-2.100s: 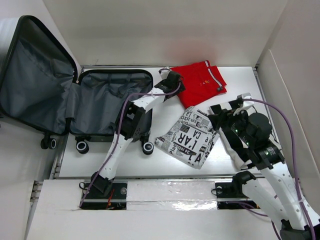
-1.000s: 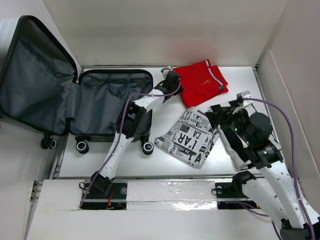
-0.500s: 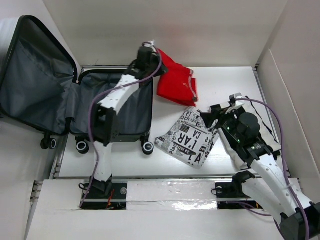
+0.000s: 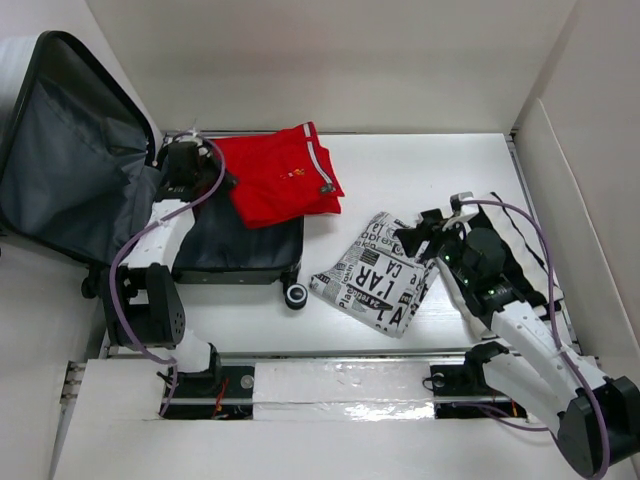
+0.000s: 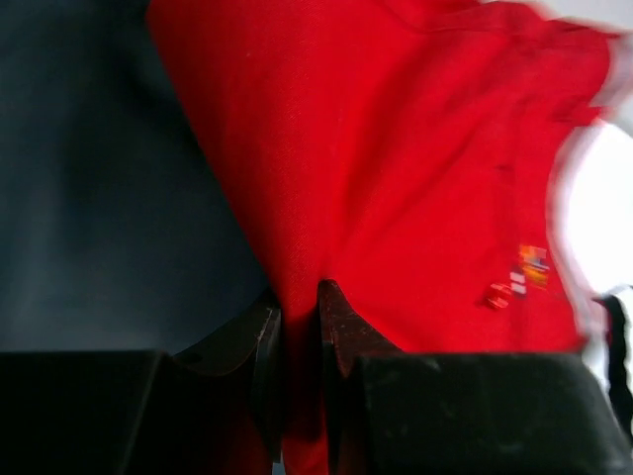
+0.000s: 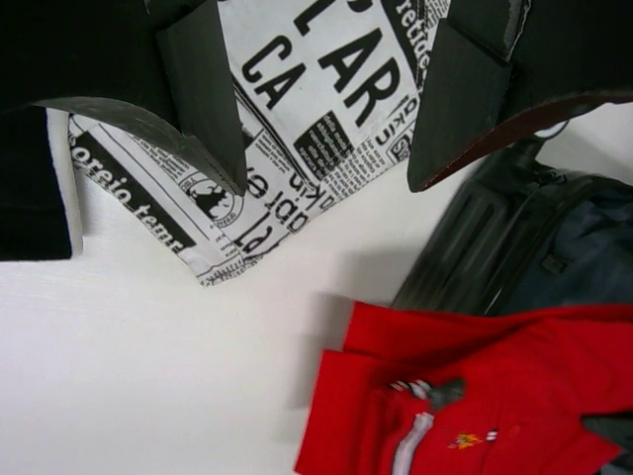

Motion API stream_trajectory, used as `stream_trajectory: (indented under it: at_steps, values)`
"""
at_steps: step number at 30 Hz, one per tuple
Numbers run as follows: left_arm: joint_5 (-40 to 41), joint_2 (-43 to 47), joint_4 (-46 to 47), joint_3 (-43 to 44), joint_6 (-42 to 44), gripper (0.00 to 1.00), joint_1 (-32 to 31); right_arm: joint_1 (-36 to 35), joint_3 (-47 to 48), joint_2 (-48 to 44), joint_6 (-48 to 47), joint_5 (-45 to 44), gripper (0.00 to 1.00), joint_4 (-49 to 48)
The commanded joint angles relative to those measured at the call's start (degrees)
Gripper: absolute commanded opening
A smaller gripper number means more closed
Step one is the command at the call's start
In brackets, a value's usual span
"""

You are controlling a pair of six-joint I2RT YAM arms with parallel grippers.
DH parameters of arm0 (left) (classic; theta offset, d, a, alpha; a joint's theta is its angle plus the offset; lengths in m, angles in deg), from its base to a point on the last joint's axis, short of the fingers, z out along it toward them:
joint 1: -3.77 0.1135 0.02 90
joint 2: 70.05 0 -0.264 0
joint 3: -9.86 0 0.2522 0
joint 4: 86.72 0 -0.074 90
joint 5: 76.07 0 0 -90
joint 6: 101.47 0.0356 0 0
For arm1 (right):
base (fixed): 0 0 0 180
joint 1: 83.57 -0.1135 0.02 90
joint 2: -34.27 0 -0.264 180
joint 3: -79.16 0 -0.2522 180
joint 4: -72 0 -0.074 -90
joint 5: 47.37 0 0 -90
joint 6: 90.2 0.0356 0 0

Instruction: Pack the luggage

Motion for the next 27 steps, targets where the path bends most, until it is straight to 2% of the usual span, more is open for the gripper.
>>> stream_trajectory:
  at_steps: [1, 7, 16, 17, 19, 22, 24, 25, 26, 27]
  values:
    - [2.9, 0.7, 4.6, -3.6, 1.0, 0.0, 5.8, 0.5, -1.7, 0.1, -1.0, -0.9, 0.72, -5.3]
    - [5.5, -4.0, 4.8, -7.4, 2.6, 0.0, 9.5, 0.5, -2.9, 0.7, -1.1, -0.4, 0.72, -6.4]
    - [18.5, -5.7, -1.0, -4.2, 4.6, 0.0, 12.0, 0.5, -2.3, 2.8, -1.9, -0.6, 0.71, -6.0]
    - [19.2, -5.9, -1.6, -3.7, 4.7, 0.0, 12.0, 0.5, -2.2, 3.0, -1.9, -0.8, 0.71, -5.9]
    - [20.4, -6.0, -3.4, -1.9, 4.5, 0.13, 12.0, 0.5, -2.2, 3.6, -2.2, -0.9, 0.62, -5.8]
    - [24.6, -3.8, -2.9, -1.1, 4.6, 0.11, 12.0, 0.5, -1.9, 4.6, -2.2, -0.7, 0.58, -5.8]
    - [25.1, -3.7, -3.2, 1.0, 5.0, 0.23, 12.0, 0.5, -1.8, 4.9, -2.3, -0.7, 0.56, -5.8]
    - [23.8, -4.1, -4.3, 1.8, 5.0, 0.51, 12.0, 0.5, -1.7, 5.1, -2.4, -0.7, 0.53, -5.6]
    - [21.7, -4.6, -4.6, 2.6, 5.2, 0.62, 12.0, 0.5, -1.5, 5.5, -2.5, -0.5, 0.5, -5.5]
    - [17.0, -5.1, -4.9, 3.8, 4.2, 0.67, 12.0, 0.5, -1.3, 5.6, -2.6, -0.4, 0.3, -5.4]
